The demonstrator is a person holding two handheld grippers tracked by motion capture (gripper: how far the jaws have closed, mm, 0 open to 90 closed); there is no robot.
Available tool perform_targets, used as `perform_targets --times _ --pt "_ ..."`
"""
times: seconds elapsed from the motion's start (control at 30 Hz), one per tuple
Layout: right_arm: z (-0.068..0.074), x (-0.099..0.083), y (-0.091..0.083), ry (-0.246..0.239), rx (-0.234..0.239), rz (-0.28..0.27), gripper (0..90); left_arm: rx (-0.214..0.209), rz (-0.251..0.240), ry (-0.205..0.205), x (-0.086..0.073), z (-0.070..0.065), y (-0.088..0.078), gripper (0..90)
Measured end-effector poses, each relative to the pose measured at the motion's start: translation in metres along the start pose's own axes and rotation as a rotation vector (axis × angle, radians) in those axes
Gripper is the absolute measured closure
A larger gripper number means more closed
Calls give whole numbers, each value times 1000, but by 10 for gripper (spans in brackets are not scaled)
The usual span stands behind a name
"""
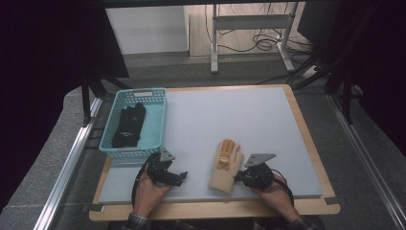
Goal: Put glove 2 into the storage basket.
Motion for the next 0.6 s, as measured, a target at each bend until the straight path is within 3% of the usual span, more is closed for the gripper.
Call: perform_targets --times 0.1,0.6 --pt "2 7 8 -5 3 -2 813 -12 -2 -16 -2 3 0 0" --pt "10 39 46 -48 -9 -11 796 -15 2 -17 -2 3 0 0"
Point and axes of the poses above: each handheld gripper's, and its own axes: y roughly forward along the jaws, x roughly out of its top, z roughly to its left, the point moved 8 cm from there along y, roughly forward along the jaws, and after that the axes turned 5 degrees about -y, right-handed, at the moved point
